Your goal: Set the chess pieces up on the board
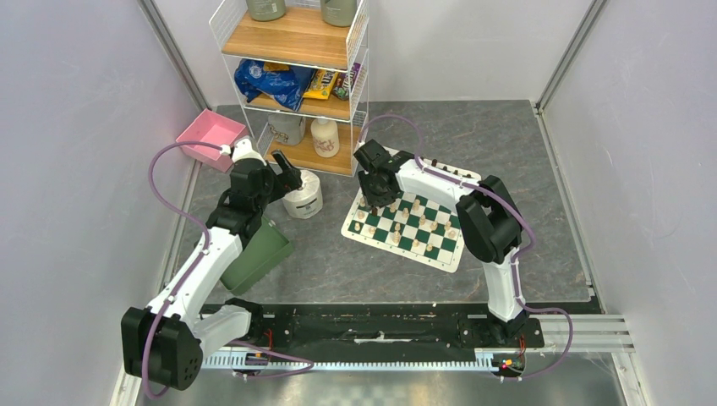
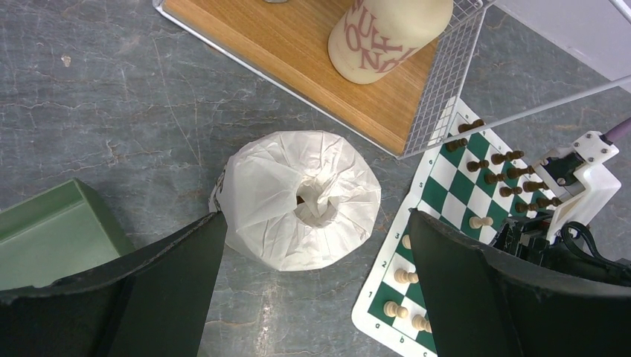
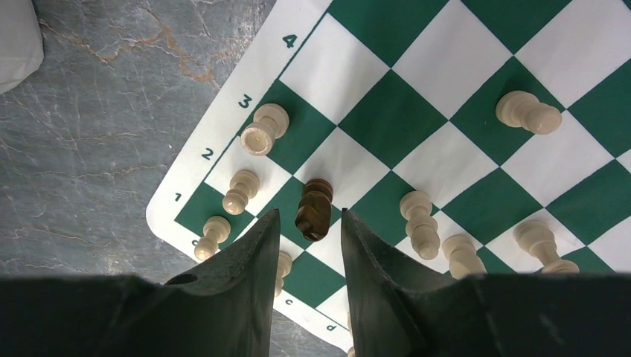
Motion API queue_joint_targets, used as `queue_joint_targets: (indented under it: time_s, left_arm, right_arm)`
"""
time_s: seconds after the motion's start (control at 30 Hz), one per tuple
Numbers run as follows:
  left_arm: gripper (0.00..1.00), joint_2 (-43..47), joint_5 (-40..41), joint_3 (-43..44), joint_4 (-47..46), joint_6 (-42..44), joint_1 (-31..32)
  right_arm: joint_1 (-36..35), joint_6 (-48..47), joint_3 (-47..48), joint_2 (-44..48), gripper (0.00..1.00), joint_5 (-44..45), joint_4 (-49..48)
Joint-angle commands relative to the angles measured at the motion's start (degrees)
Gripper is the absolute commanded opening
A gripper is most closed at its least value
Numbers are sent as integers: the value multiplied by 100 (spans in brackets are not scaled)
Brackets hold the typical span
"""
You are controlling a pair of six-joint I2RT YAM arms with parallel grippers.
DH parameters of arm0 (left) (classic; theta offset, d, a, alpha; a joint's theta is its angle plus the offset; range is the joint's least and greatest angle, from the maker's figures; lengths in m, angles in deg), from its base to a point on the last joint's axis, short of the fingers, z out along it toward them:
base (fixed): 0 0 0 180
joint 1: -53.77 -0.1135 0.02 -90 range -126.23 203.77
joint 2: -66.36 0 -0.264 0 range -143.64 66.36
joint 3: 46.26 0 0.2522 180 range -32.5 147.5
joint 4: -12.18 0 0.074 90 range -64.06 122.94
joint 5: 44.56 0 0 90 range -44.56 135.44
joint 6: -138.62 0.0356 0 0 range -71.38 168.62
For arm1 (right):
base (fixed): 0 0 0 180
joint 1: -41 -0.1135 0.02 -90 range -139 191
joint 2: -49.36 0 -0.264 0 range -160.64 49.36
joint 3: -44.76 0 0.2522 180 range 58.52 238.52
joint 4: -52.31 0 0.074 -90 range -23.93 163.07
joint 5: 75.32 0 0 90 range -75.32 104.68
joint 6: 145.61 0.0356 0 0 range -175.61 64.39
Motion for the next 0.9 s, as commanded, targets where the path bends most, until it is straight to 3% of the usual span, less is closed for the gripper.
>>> queue_joint_targets:
  time_s: [0.0,0.73,0.87]
  left_arm:
    - [100,82,18,14,-149,-45,-31]
    - [100,83,22,-29,-167,-45,-51]
    - [100,68,15,-30,-168,-45,-51]
  right_arm:
    - [-27,-75,304,-76,43,-17,24]
    - [-23,-94,383,-238,41,70,164]
    - [-27,-102,390,-223,36,68,164]
